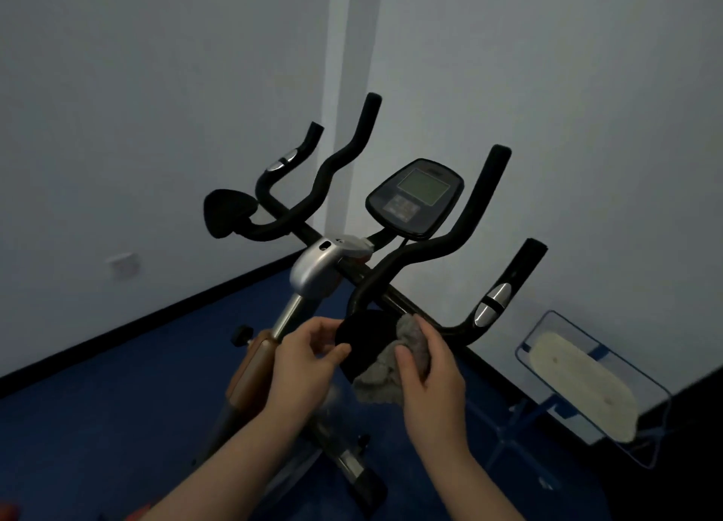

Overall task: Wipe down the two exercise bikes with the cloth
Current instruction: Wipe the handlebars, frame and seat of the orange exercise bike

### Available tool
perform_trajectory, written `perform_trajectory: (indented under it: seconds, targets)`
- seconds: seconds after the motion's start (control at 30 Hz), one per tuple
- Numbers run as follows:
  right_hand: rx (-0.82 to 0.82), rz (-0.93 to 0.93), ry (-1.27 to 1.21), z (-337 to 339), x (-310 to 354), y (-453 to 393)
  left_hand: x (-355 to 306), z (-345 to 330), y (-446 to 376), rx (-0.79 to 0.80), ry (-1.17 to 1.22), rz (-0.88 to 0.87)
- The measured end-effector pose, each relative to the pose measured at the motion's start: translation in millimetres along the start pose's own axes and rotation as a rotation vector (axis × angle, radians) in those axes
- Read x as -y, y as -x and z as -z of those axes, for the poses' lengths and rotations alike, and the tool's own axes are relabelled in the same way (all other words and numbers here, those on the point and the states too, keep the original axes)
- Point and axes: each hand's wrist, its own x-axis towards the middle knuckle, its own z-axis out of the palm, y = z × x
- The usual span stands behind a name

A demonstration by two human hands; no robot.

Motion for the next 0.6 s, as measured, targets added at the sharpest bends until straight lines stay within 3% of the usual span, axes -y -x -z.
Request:
perform_trajectory:
  seconds: [0.2,0.33,0.47,0.6]
  targets:
    - [0.152,0.094,0.206,-7,13,-61,-10,-13,13,-0.132,0.021,-0.003]
    - [0.354,0.111,0.171,7,-3,-55,-11,-20,19,-0.187,0.018,-0.011]
    - [0.511,0.091,0.290,-3,10,-80,-12,-22,17,-0.205,0.016,0.018]
    - [0.463,0.000,0.077,6,3,-61,-13,-25,19,-0.221,0.034,0.052]
